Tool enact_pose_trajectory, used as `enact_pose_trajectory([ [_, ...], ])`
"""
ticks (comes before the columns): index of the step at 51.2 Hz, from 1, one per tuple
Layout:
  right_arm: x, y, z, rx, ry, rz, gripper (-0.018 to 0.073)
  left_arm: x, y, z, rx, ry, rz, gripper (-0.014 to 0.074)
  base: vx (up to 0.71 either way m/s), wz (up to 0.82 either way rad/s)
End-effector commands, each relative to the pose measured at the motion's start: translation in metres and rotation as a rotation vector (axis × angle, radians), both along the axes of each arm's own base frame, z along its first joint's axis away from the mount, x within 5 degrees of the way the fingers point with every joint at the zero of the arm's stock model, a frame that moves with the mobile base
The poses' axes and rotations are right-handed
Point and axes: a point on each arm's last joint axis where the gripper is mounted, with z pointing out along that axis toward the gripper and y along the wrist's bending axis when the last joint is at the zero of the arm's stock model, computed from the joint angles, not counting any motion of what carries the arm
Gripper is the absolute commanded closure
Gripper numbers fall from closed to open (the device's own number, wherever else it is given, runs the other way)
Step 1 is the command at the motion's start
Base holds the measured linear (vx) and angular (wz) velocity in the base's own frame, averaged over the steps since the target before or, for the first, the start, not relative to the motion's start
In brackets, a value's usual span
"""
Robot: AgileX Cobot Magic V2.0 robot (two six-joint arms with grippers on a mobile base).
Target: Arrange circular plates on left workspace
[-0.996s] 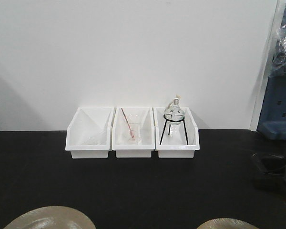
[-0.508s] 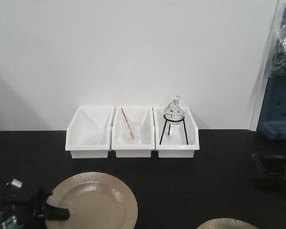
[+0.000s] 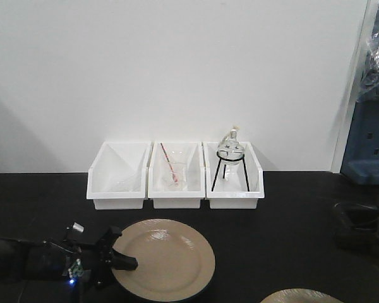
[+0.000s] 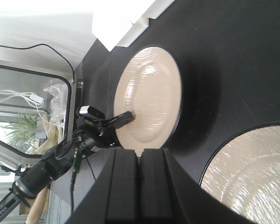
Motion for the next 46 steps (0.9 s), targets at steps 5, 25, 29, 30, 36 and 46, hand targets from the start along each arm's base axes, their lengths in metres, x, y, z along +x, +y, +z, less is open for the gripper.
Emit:
enact_pose_trajectory([
  [5,-0.003,0.004,0.026,0.067,-0.095,0.035,0.0564,0.008,-0.013,0.036,-0.094,-0.093,-0.001,0.0541,0.00,0.00],
  [25,-0.003,0.004,0.026,0.067,-0.095,0.035,0.0564,-0.001,-0.014,0.029,0.042,-0.183,-0.194,0.0155,0.00,0.00],
  [29,-0.003,0.004,0.026,0.067,-0.095,0.035,0.0564,-0.005,-0.013,0.025,0.090,-0.184,-0.245,0.0108,0.00,0.00],
  [30,-0.003,0.004,0.026,0.067,-0.095,0.035,0.0564,-0.005,-0.013,0.024,0.102,-0.185,-0.257,0.0104,0.00,0.00],
  [36,-0.003,0.004,0.026,0.066,-0.095,0.036,0.0564,-0.008,-0.001,0.029,0.207,-0.246,-0.338,0.0093,0.00,0.00],
  [46,-0.003,0.004,0.025,0.057,-0.091,0.043,0.0564,-0.008,0.017,0.060,0.282,-0.348,-0.302,0.0093,0.00,0.00],
])
